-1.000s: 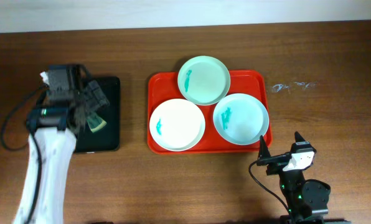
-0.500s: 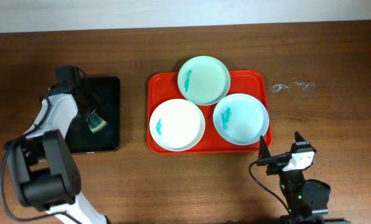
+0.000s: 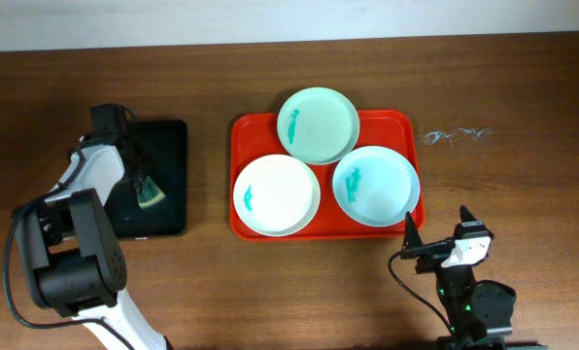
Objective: Clean dirty plates on tray and stack at the side
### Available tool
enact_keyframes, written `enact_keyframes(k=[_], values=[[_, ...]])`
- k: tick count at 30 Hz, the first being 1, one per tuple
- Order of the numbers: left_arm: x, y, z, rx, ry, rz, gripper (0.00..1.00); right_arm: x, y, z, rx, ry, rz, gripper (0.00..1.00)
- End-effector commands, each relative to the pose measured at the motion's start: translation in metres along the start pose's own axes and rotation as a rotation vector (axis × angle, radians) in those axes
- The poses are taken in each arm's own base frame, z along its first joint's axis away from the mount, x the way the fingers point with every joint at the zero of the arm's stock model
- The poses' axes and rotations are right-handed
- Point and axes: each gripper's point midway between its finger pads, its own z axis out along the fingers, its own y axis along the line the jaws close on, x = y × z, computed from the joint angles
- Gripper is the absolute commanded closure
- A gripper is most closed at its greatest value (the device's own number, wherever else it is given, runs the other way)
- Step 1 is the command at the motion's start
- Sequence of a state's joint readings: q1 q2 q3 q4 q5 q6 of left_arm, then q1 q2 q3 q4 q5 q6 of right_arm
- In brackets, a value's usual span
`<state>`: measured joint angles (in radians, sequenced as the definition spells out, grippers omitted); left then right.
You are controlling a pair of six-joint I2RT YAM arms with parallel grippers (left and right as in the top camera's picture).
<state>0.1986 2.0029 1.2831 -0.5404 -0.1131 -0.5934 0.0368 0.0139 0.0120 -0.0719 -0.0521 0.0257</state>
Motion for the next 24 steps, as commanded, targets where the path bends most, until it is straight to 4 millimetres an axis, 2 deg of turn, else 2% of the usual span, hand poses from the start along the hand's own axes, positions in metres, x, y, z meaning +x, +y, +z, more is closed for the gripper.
enact_keyframes(k=[1,5,6,7,8,9,10,12,13,14,15,17,24], values=[[0.043,0.001,0.004,0.045,0.204,0.071,0.01,0.002,-0.002,0.0,0.01,0.002,0.006,0.02],[0.072,0.016,-0.003,-0.008,0.33,0.072,0.02,0.002,-0.002,0.0,0.01,0.002,0.006,0.01],[0.074,0.018,-0.004,-0.013,0.338,0.073,0.16,0.002,-0.002,0.0,0.01,0.002,0.006,0.02],[0.075,0.019,-0.005,-0.018,0.347,0.073,0.5,0.002,-0.002,0.0,0.01,0.002,0.006,0.02],[0.076,0.019,-0.005,-0.02,0.349,0.073,0.76,0.002,-0.002,0.0,0.01,0.002,0.006,0.02],[0.076,0.02,-0.005,-0.02,0.349,0.073,0.96,0.002,-0.002,0.0,0.01,0.002,0.006,0.02],[0.076,0.019,-0.005,-0.02,0.348,0.072,1.0,0.002,-0.002,0.0,0.01,0.002,0.006,0.02],[0.071,0.02,-0.003,-0.027,0.323,0.075,1.0,0.002,-0.002,0.0,0.01,0.002,0.006,0.02],[0.066,0.023,-0.002,-0.047,0.299,0.079,0.68,0.002,-0.002,0.0,0.01,0.002,0.006,0.02],[0.061,0.024,0.0,-0.059,0.276,0.081,0.18,0.002,-0.002,0.0,0.01,0.002,0.006,0.02],[0.055,0.024,0.001,-0.064,0.248,0.083,0.01,0.002,-0.002,0.0,0.01,0.002,0.006,0.02],[0.041,0.024,0.004,-0.078,0.181,0.084,0.01,0.002,-0.002,0.0,0.01,0.002,0.006,0.02],[0.015,0.007,0.008,-0.013,0.068,0.122,0.01,0.002,-0.002,0.0,0.01,0.002,0.006,0.02]])
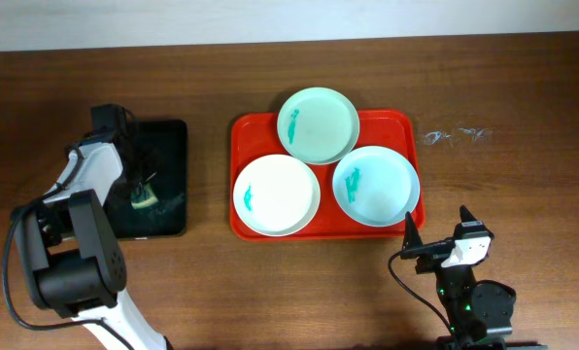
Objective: Clean dirty plates on tray and stack at the side
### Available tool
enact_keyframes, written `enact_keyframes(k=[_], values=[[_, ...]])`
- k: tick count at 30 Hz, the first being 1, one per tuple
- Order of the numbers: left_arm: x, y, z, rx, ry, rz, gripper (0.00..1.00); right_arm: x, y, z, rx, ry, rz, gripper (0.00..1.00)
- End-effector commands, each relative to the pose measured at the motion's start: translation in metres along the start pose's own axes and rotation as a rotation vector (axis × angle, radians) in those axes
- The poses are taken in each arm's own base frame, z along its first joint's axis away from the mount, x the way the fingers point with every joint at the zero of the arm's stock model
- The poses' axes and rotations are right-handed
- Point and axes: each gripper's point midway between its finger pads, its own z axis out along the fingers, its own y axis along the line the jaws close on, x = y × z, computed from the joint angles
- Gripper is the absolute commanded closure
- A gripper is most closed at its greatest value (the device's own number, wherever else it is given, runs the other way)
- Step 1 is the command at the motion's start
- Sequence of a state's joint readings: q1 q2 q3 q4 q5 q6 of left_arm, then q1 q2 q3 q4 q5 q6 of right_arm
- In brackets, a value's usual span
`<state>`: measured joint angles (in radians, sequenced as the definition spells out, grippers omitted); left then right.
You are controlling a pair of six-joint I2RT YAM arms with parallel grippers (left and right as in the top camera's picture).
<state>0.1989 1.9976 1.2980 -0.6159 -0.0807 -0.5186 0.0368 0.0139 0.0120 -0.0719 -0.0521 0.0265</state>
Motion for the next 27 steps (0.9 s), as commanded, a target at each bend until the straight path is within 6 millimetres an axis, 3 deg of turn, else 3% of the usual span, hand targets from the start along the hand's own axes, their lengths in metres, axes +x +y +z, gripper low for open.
enact_keyframes(k=[1,2,3,5,6,7,8,10,11,14,15,18,19,20,22,23,24,25,26,27], values=[[0.0,0.004,0.014,-0.012,-0.006,0.044,0.01,0.002,-0.002,0.0,0.01,0.002,0.005,0.02],[-0.002,0.005,0.014,-0.016,-0.014,0.043,0.12,0.002,-0.002,0.0,0.01,0.002,0.005,0.02],[-0.003,0.005,0.014,-0.018,-0.016,0.043,0.3,0.002,-0.002,0.0,0.01,0.002,0.005,0.01],[-0.002,0.005,0.014,-0.019,-0.016,0.043,0.85,0.002,-0.002,0.0,0.01,0.002,0.005,0.02],[-0.002,0.005,0.014,-0.02,-0.013,0.043,1.0,0.002,-0.002,0.0,0.01,0.002,0.005,0.02],[0.001,0.006,0.014,-0.024,-0.004,0.044,1.0,0.002,-0.002,0.0,0.01,0.002,0.005,0.02],[0.003,0.008,0.014,-0.03,0.008,0.046,0.91,0.002,-0.002,0.0,0.01,0.002,0.005,0.01],[0.013,0.014,0.013,-0.051,0.048,0.049,0.23,0.002,-0.002,0.0,0.01,0.002,0.005,0.01],[0.025,0.02,0.012,-0.076,0.097,0.054,0.01,0.002,-0.002,0.0,0.01,0.002,0.005,0.01],[0.05,0.033,0.007,-0.124,0.202,0.064,0.01,0.002,-0.002,0.0,0.01,0.002,0.005,0.02],[0.056,0.037,0.005,-0.14,0.231,0.066,0.12,0.002,-0.002,0.0,0.01,0.002,0.005,0.02],[0.065,0.042,0.002,-0.16,0.269,0.07,0.7,0.002,-0.002,0.0,0.01,0.002,0.005,0.01],[0.065,0.042,0.002,-0.161,0.271,0.07,0.97,0.002,-0.002,0.0,0.01,0.002,0.005,0.02],[0.066,0.043,0.001,-0.162,0.272,0.07,1.0,0.002,-0.002,0.0,0.01,0.002,0.005,0.02],[0.063,0.041,0.002,-0.156,0.261,0.069,1.0,0.002,-0.002,0.0,0.01,0.002,0.005,0.01],[0.06,0.039,0.004,-0.148,0.245,0.068,0.7,0.002,-0.002,0.0,0.01,0.002,0.005,0.02],[0.055,0.036,0.005,-0.138,0.226,0.066,0.21,0.002,-0.002,0.0,0.01,0.002,0.005,0.02],[0.051,0.034,0.006,-0.128,0.207,0.064,0.07,0.002,-0.002,0.0,0.01,0.002,0.005,0.02],[0.044,0.03,0.008,-0.112,0.176,0.061,0.01,0.002,-0.002,0.0,0.01,0.002,0.005,0.02],[0.037,0.026,0.01,-0.096,0.147,0.058,0.01,0.002,-0.002,0.0,0.01,0.002,0.005,0.02]])
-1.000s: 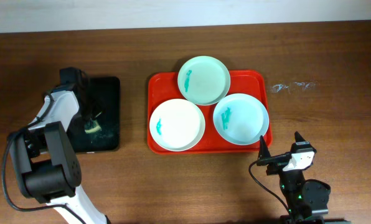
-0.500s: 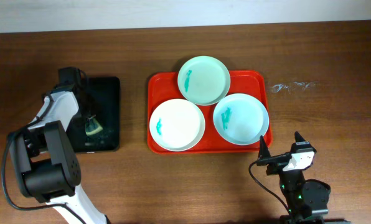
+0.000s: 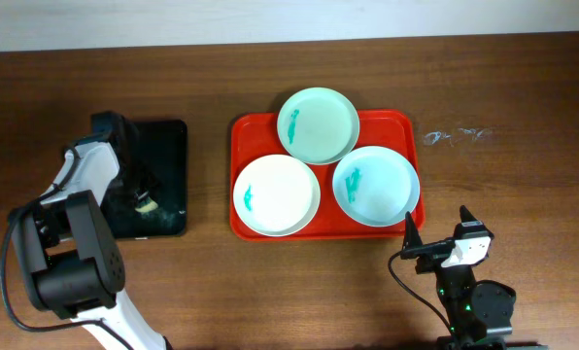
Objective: Clean dirty plates on tray and stack at the side
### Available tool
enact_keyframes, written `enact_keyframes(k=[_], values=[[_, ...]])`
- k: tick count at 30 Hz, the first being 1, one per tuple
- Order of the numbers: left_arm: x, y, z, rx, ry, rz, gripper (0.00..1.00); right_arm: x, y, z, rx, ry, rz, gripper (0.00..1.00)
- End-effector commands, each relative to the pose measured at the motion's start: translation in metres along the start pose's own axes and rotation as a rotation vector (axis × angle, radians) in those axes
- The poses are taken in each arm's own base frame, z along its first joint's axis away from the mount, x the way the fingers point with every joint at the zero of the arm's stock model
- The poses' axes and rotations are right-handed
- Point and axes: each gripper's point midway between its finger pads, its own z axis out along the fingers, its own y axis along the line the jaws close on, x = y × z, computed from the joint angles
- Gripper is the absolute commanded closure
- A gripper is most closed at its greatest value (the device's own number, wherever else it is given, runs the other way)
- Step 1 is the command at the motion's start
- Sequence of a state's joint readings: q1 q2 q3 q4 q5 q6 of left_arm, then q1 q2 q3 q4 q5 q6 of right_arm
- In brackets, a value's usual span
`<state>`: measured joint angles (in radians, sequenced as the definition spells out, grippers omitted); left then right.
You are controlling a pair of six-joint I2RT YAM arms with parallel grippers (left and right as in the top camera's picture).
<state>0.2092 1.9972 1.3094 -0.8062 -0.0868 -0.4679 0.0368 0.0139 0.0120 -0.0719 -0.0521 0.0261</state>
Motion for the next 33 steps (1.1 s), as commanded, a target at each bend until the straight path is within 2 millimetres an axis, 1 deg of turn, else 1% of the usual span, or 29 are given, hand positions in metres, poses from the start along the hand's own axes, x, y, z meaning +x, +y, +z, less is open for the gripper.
enact_keyframes(k=[1,3,7,8,9,11,12,13,14,15,16,17,18,20,22,23,24,25,26,27,28,30,31,32,33], values=[[-0.006,-0.005,0.016,0.009,-0.034,0.0,0.01,0.002,-0.002,0.0,0.01,0.002,0.006,0.02],[-0.022,-0.012,0.015,0.041,-0.099,-0.007,0.01,0.002,-0.002,0.0,0.01,0.002,0.006,0.01],[-0.044,-0.022,0.011,0.081,-0.189,-0.017,0.0,0.002,-0.002,0.0,0.01,0.002,0.006,0.01],[-0.049,-0.024,0.01,0.088,-0.208,-0.019,0.07,0.002,-0.002,0.0,0.01,0.002,0.006,0.02],[-0.051,-0.025,0.009,0.093,-0.217,-0.02,0.1,0.002,-0.002,0.0,0.01,0.002,0.006,0.02],[-0.053,-0.026,0.008,0.098,-0.228,-0.021,0.48,0.002,-0.002,0.0,0.01,0.002,0.006,0.01],[-0.054,-0.027,0.008,0.099,-0.23,-0.021,0.72,0.002,-0.002,0.0,0.01,0.002,0.006,0.02],[-0.054,-0.027,0.008,0.1,-0.231,-0.021,0.91,0.002,-0.002,0.0,0.01,0.002,0.006,0.02],[-0.054,-0.027,0.008,0.099,-0.229,-0.021,1.0,0.002,-0.002,0.0,0.01,0.002,0.006,0.02],[-0.05,-0.025,0.009,0.092,-0.215,-0.019,0.94,0.002,-0.002,0.0,0.01,0.002,0.006,0.02],[-0.045,-0.023,0.01,0.083,-0.195,-0.017,0.48,0.002,-0.002,0.0,0.01,0.002,0.006,0.02],[-0.038,-0.019,0.012,0.067,-0.163,-0.014,0.13,0.002,-0.002,0.0,0.01,0.002,0.006,0.02],[-0.03,-0.016,0.014,0.052,-0.132,-0.011,0.01,0.002,-0.002,0.0,0.01,0.002,0.006,0.01],[-0.007,-0.006,0.016,0.014,-0.035,-0.001,0.01,0.002,-0.002,0.0,0.01,0.002,0.006,0.02],[0.011,0.004,0.016,-0.024,0.038,0.007,0.0,0.002,-0.002,0.0,0.01,0.002,0.006,0.02],[0.017,0.006,0.015,-0.036,0.062,0.009,0.06,0.002,-0.002,0.0,0.01,0.002,0.006,0.02],[0.022,0.009,0.015,-0.045,0.081,0.011,0.23,0.002,-0.002,0.0,0.01,0.002,0.006,0.02],[0.026,0.011,0.014,-0.054,0.097,0.013,0.34,0.002,-0.002,0.0,0.01,0.002,0.006,0.02],[0.028,0.012,0.014,-0.059,0.107,0.014,0.55,0.002,-0.002,0.0,0.01,0.002,0.006,0.02],[0.03,0.013,0.014,-0.062,0.113,0.015,0.89,0.002,-0.002,0.0,0.01,0.002,0.006,0.02],[0.03,0.013,0.014,-0.062,0.114,0.014,1.0,0.002,-0.002,0.0,0.01,0.002,0.006,0.02],[0.027,0.013,0.014,-0.062,0.104,0.014,1.0,0.002,-0.002,0.0,0.01,0.002,0.006,0.02],[0.024,0.011,0.015,-0.055,0.089,0.012,0.72,0.002,-0.002,0.0,0.01,0.002,0.006,0.01],[0.02,0.009,0.015,-0.047,0.074,0.011,0.19,0.002,-0.002,0.0,0.01,0.002,0.006,0.02],[0.016,0.007,0.015,-0.04,0.059,0.009,0.01,0.002,-0.002,0.0,0.01,0.002,0.006,0.02]])
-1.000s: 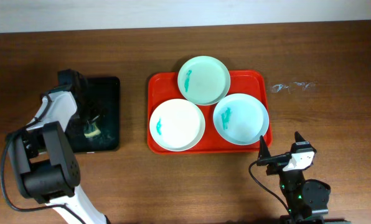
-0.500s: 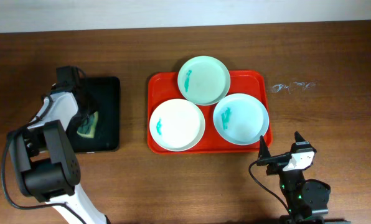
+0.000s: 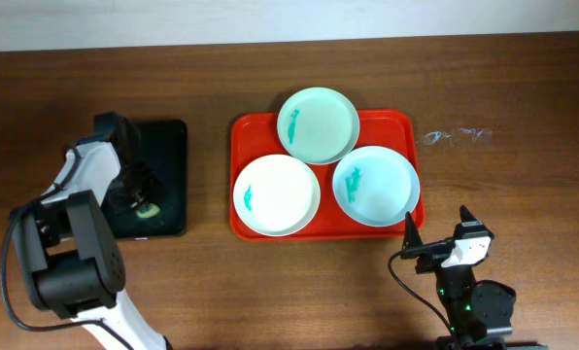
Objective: Clean dirty plates on tray and stack at the side
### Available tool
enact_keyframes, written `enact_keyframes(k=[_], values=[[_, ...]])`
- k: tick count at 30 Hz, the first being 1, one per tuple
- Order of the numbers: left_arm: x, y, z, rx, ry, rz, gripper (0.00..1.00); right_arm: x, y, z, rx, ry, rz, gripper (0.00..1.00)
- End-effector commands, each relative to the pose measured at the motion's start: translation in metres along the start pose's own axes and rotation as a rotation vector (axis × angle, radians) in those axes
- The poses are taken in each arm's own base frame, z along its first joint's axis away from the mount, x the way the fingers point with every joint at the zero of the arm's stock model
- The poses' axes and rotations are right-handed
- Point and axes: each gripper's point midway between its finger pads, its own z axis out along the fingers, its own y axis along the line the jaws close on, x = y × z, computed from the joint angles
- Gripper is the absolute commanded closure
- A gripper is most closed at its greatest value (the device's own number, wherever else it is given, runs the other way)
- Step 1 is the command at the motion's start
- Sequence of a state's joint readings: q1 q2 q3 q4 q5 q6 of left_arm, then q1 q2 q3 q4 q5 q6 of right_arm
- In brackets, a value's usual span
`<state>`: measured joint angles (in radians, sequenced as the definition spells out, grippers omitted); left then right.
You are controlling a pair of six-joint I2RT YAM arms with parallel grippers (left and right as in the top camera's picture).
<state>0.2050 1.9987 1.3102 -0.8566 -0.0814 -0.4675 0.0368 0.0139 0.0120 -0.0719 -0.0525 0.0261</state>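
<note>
A red tray [image 3: 246, 131] holds three plates, each with a teal smear: a green plate [image 3: 319, 126] at the back, a white plate [image 3: 280, 197] front left and a pale blue plate [image 3: 379, 190] front right. Left of it lies a black tray [image 3: 168, 160]. My left gripper [image 3: 142, 206] hangs low over that tray's front part, its fingers closed around a small yellow-green sponge [image 3: 147, 209], which is mostly hidden. My right gripper [image 3: 435, 226] rests near the table's front edge, just off the red tray's front right corner, fingers spread with nothing between them.
A crumpled clear scrap [image 3: 455, 134] lies on the wood right of the red tray. The left arm's white body [image 3: 76, 175] runs along the black tray's left side. A pale wall borders the table's far edge.
The left gripper and the sponge have shifted slightly toward the front of the black tray, and less of the sponge shows. Plates and right arm are unchanged.
The sponge first showed broad and tilted at the left gripper near the black tray's middle. At each later moment it sat a little nearer the tray's front and looked smaller. The plates and the right gripper stayed put throughout.
</note>
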Motion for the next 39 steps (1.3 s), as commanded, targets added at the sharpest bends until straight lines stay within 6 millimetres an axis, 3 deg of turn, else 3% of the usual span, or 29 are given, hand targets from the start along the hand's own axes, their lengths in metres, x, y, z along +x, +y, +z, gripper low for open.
enact_keyframes(k=[1,4,5,6,8,9,12,14,20,22,24,27,28,29,31,32,34,35,37,38,39], values=[[0.0,0.002,0.014,-0.015,-0.002,-0.001,0.01,0.002,-0.002,0.0,0.01,0.002,0.006,0.02],[-0.013,-0.003,0.009,-0.001,-0.045,-0.006,0.01,0.002,-0.002,0.0,0.01,0.002,0.006,0.01],[-0.018,-0.005,0.007,0.007,-0.06,-0.007,0.16,0.002,-0.002,0.0,0.01,0.002,0.006,0.02],[-0.019,-0.006,0.007,0.008,-0.064,-0.008,0.5,0.002,-0.002,0.0,0.01,0.002,0.006,0.02],[-0.019,-0.006,0.007,0.009,-0.065,-0.008,0.78,0.002,-0.002,0.0,0.01,0.002,0.006,0.02],[-0.019,-0.006,0.004,0.007,-0.061,-0.007,0.98,0.002,-0.002,0.0,0.01,0.002,0.006,0.02],[-0.024,-0.006,-0.022,-0.006,-0.036,-0.005,1.0,0.002,-0.002,0.0,0.01,0.002,0.006,0.02],[-0.034,-0.008,-0.053,-0.004,-0.037,-0.005,1.0,0.002,-0.002,0.0,0.01,0.002,0.006,0.02],[-0.059,-0.016,-0.175,0.074,-0.121,-0.013,1.0,0.002,-0.002,0.0,0.01,0.002,0.006,0.02],[-0.059,-0.015,-0.18,0.075,-0.125,-0.013,1.0,0.002,-0.002,0.0,0.01,0.002,0.006,0.02],[-0.06,-0.016,-0.157,0.049,-0.103,-0.01,1.0,0.002,-0.002,0.0,0.01,0.002,0.006,0.02],[-0.045,-0.018,-0.085,0.013,-0.008,0.011,1.0,0.002,-0.002,0.0,0.01,0.002,0.006,0.02],[-0.035,-0.016,-0.067,0.003,0.034,0.031,1.0,0.002,-0.002,0.0,0.01,0.002,0.006,0.02],[-0.033,-0.015,-0.064,0.0,0.043,0.047,1.0,0.002,-0.002,0.0,0.01,0.002,0.006,0.02],[-0.036,-0.032,-0.096,0.11,0.029,0.173,1.0,0.002,-0.002,0.0,0.01,0.002,0.006,0.02],[-0.038,-0.044,-0.132,0.2,0.0,0.211,1.0,0.002,-0.002,0.0,0.01,0.002,0.006,0.01],[-0.032,-0.059,-0.174,0.313,-0.041,0.258,1.0,0.002,-0.002,0.0,0.01,0.002,0.006,0.01],[-0.019,-0.075,-0.206,0.408,-0.079,0.309,1.0,0.002,-0.002,0.0,0.01,0.002,0.006,0.02],[0.006,-0.092,-0.234,0.448,-0.11,0.385,1.0,0.002,-0.002,0.0,0.01,0.002,0.006,0.02],[0.026,-0.103,-0.239,0.447,-0.088,0.437,1.0,0.002,-0.002,0.0,0.01,0.002,0.006,0.01],[0.059,-0.124,-0.233,0.437,-0.032,0.525,1.0,0.002,-0.002,0.0,0.01,0.002,0.006,0.02]])
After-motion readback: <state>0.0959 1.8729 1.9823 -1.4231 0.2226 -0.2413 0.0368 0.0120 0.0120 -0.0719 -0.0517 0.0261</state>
